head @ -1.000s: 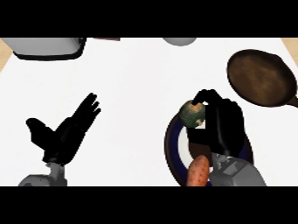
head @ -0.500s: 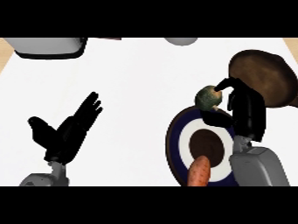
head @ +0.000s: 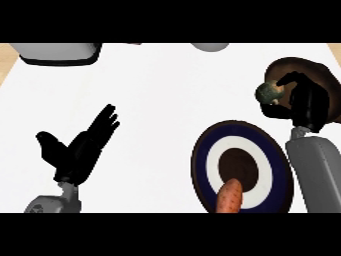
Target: Pick the squash from the plate and place it in the pan
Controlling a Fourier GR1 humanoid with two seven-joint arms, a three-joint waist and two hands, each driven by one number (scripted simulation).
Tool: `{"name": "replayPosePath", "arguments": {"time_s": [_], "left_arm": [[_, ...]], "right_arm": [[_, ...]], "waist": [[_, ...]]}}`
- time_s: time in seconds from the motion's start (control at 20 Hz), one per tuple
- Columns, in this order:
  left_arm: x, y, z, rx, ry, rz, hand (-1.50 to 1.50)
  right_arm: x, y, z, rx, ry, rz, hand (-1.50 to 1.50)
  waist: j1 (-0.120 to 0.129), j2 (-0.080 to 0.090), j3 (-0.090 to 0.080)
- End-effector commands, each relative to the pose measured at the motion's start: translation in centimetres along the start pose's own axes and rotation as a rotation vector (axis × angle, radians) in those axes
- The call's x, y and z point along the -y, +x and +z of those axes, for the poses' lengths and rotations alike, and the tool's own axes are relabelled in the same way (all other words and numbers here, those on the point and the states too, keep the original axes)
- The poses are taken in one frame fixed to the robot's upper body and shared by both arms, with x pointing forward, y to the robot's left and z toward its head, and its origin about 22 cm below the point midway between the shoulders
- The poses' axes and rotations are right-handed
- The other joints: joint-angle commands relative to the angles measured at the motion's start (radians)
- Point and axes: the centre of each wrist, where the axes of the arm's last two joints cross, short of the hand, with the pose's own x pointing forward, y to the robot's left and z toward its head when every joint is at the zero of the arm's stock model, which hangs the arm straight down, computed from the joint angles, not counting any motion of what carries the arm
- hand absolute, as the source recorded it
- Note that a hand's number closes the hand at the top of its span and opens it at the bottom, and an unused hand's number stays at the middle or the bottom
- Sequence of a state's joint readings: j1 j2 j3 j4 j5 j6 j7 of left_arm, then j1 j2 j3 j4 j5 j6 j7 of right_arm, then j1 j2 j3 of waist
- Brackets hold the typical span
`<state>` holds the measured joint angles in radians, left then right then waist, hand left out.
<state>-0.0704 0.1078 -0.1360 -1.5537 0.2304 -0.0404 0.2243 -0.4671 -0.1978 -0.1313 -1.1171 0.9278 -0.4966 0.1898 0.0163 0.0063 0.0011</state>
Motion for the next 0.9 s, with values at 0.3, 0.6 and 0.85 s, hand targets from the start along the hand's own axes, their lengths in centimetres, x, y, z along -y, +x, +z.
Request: {"name": "replayPosePath", "arguments": {"time_s": [0.3,0.6,0.85], "left_arm": [[-0.2,-0.8,0.4,0.015,-0.031,-0.017,0.00],[2.4,0.5,-0.9,0.028,-0.059,-0.001,0.00],[1.9,0.3,-0.6,0.034,-0.063,-0.016,0.00]], "right_arm": [[0.3,-5.8,-5.5,-0.118,-0.244,0.003,1.50],[2.5,-8.7,-7.3,-0.111,-0.269,0.002,1.50],[3.9,-10.8,-7.6,-0.122,-0.292,0.021,1.50]], "waist": [[0.030,0.011,0.002],[0.049,0.020,0.005],[0.063,0.028,0.006]]}}
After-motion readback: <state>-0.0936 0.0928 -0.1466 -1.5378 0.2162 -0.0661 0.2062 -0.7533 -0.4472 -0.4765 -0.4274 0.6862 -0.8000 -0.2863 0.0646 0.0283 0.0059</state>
